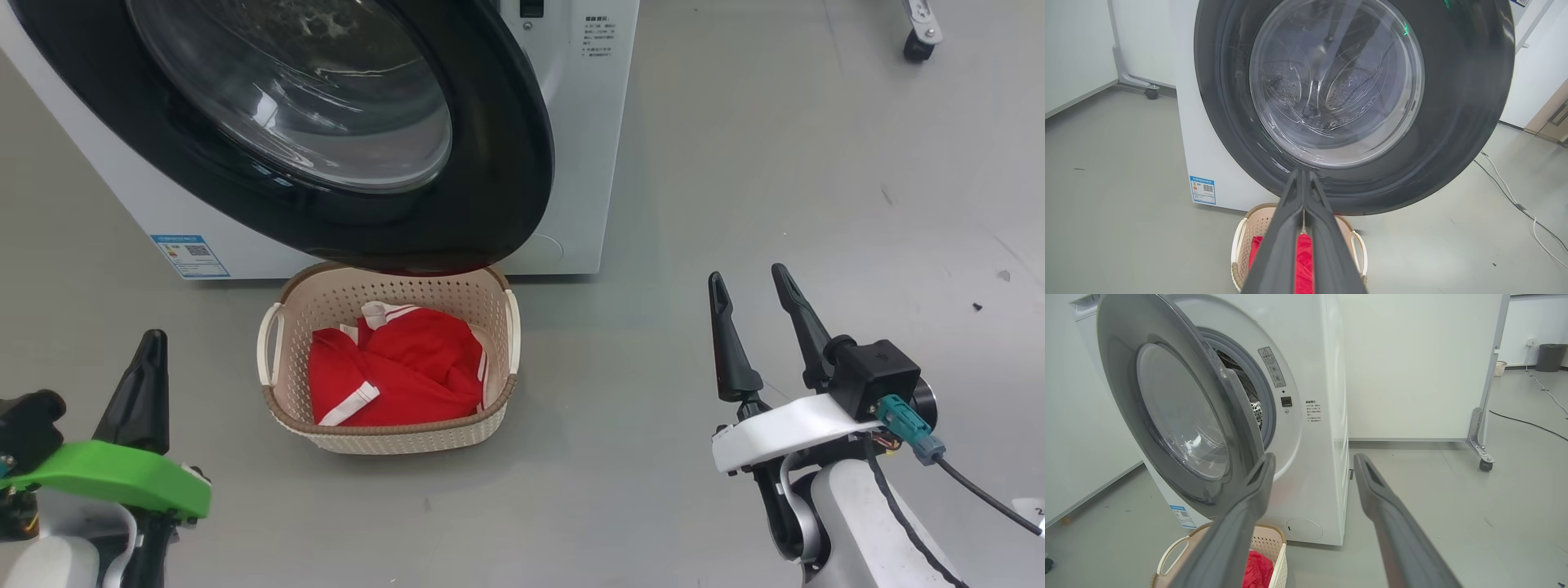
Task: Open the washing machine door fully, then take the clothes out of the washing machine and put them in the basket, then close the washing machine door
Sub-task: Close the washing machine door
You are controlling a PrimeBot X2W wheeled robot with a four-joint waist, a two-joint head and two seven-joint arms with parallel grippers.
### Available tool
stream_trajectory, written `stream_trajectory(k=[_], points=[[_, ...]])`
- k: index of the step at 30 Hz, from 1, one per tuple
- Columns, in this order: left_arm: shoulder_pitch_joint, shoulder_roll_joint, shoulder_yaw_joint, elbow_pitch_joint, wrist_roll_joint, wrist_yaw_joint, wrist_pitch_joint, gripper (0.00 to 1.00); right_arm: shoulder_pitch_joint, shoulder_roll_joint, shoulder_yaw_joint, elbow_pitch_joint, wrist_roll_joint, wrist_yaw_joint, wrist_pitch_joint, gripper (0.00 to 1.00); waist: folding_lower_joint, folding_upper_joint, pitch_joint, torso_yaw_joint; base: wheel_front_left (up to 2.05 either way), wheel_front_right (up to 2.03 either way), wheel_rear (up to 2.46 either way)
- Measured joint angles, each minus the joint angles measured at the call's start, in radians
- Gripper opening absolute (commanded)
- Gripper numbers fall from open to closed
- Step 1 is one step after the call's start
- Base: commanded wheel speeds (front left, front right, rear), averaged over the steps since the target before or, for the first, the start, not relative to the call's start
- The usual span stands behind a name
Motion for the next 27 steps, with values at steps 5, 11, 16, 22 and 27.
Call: stream_trajectory(k=[5, 11, 16, 22, 27], points=[[0.022, -0.018, -0.004, -0.002, 0.033, 0.008, -0.075, 0.00, 0.010, 0.000, -0.001, 0.000, -0.001, 0.007, 0.000, 1.00, 0.0000, 0.0000, -0.017, 0.017, 0.00, 0.00, 0.00], [0.046, -0.026, -0.030, 0.000, 0.103, 0.021, -0.139, 1.00, 0.020, 0.001, -0.002, 0.000, -0.007, 0.011, 0.000, 1.00, 0.0000, 0.0000, -0.025, 0.024, 0.00, 0.00, 0.00], [0.067, -0.030, -0.053, 0.004, 0.131, 0.027, -0.172, 1.00, 0.021, 0.001, -0.004, 0.000, -0.007, 0.016, 0.000, 1.00, 0.0000, 0.0000, -0.027, 0.024, 0.00, 0.00, 0.00], [0.070, -0.035, -0.064, 0.012, 0.148, 0.035, -0.179, 1.00, 0.024, 0.002, -0.007, 0.000, -0.010, 0.021, 0.000, 1.00, 0.0000, 0.0000, -0.028, 0.022, 0.00, 0.00, 0.00], [0.070, -0.050, -0.065, 0.015, 0.156, 0.044, -0.188, 1.00, 0.038, 0.002, -0.011, -0.001, -0.015, 0.021, 0.000, 1.00, 0.0000, 0.0000, -0.027, 0.021, 0.00, 0.00, 0.00]])
